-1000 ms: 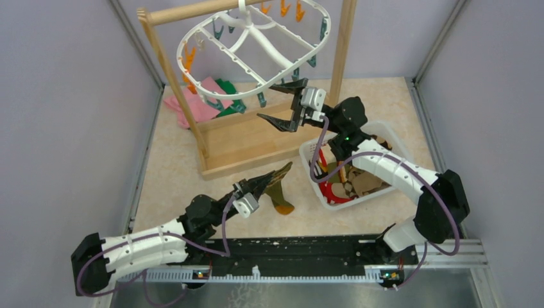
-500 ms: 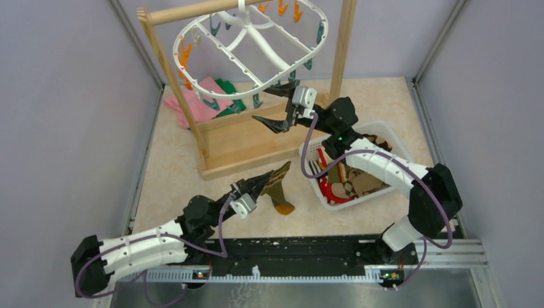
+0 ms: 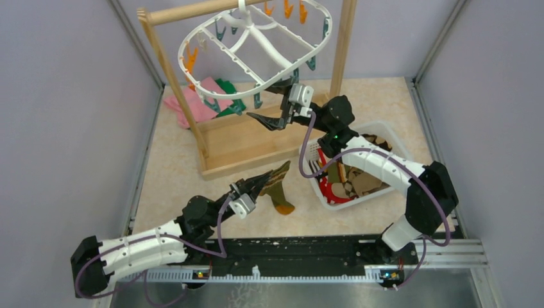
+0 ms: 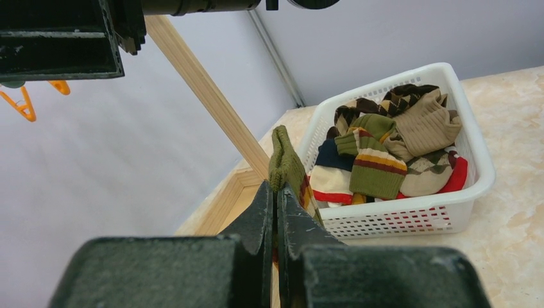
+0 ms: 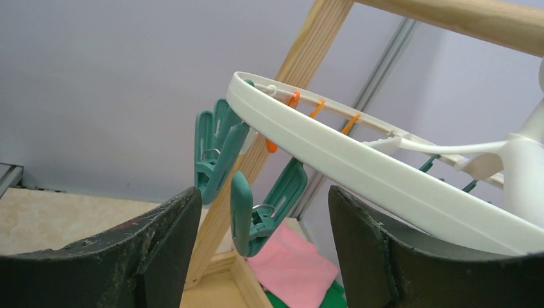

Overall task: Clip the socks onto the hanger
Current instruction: Open the clamp at the hanger.

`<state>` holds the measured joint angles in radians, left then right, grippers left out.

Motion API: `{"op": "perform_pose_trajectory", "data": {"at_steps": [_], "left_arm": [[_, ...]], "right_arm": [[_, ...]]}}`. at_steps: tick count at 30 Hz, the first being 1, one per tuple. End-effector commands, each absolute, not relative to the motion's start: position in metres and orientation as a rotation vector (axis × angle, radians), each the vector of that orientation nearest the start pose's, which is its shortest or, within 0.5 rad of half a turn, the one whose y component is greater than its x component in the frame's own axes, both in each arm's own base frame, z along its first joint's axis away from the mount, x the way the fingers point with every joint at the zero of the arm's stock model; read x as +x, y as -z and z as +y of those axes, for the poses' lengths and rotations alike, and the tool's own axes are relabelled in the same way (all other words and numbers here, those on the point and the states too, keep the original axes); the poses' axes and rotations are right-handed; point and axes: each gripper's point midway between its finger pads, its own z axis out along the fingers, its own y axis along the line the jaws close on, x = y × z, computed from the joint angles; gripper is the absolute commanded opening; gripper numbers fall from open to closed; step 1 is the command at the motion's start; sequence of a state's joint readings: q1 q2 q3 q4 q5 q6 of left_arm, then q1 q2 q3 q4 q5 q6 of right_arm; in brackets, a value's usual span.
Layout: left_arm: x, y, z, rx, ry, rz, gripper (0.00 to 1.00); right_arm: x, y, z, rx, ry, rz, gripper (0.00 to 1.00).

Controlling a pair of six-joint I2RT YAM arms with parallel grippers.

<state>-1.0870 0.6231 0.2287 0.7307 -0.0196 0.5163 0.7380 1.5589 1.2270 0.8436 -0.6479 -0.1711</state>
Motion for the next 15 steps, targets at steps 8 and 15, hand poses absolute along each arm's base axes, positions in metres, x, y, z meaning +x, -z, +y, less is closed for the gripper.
{"op": "perform_pose_trajectory", "data": {"at_steps": [8,15], "left_arm": [[0.1602,-0.2985,-0.2516,0.840,0.485,0.834,0.00],[0.1601,-0.2980,-0.2511,0.838,0.486,0.835,0.00]], "right_arm": [[0.2789,-0.4494,0.3997,-0.968,-0.854,0.616,0.67],[0.2780,-0.4490,0.4039,-0.966,-0.863,0.610,0.66]]}}
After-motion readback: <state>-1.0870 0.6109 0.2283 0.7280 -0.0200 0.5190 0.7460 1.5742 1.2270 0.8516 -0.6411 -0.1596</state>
